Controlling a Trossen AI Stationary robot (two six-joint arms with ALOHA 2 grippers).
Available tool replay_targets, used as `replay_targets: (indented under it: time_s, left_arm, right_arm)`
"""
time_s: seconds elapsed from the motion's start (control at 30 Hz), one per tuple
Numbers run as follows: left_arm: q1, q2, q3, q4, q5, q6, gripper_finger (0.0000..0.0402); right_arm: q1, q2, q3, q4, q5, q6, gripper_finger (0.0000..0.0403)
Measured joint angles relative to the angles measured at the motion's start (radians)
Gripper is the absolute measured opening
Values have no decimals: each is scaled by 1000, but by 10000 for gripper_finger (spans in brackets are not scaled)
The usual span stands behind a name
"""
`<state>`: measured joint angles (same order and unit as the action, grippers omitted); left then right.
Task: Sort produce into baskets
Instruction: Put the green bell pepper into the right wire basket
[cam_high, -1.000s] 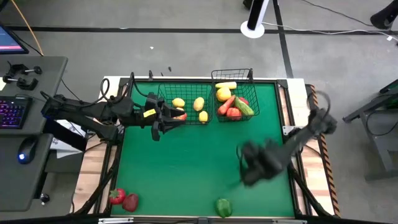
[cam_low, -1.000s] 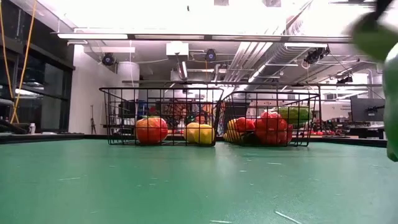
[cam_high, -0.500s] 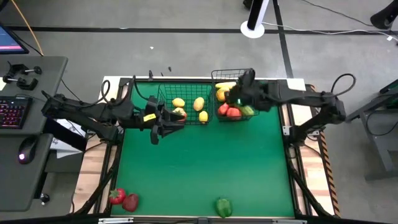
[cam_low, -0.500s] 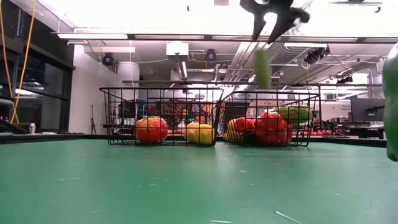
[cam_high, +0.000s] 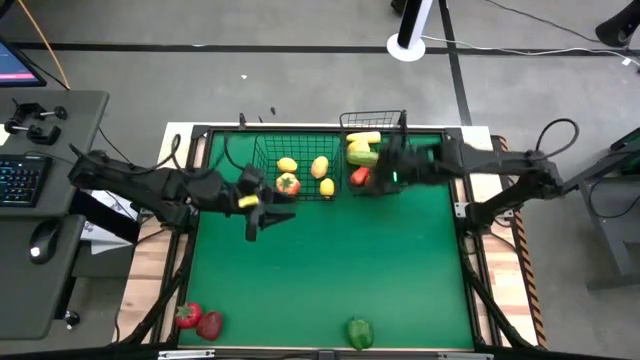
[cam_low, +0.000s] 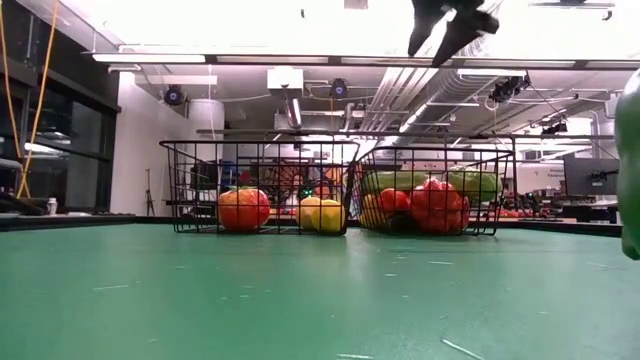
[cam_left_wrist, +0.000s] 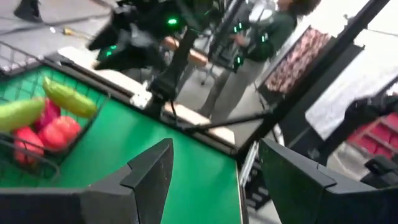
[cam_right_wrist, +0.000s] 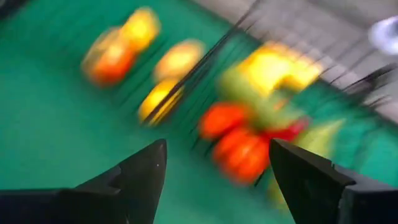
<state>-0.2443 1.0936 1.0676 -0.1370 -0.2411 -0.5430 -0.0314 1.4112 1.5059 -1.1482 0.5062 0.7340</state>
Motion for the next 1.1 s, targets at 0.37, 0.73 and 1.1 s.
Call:
replay_targets:
  time_s: [0.37,0.73,1.1]
  left_arm:
    - [-122,104,-1,-55,-5,-60,225]
    - [-106,151,-1,-62,96,-24,225]
    - [-114,136,-1,-182,185,126,225]
  right_arm:
    - [630,16,-342,583,-301,676,275]
    - [862,300,-358,864,-302,1188,275]
    - [791,538,93,334,-391,1194,275]
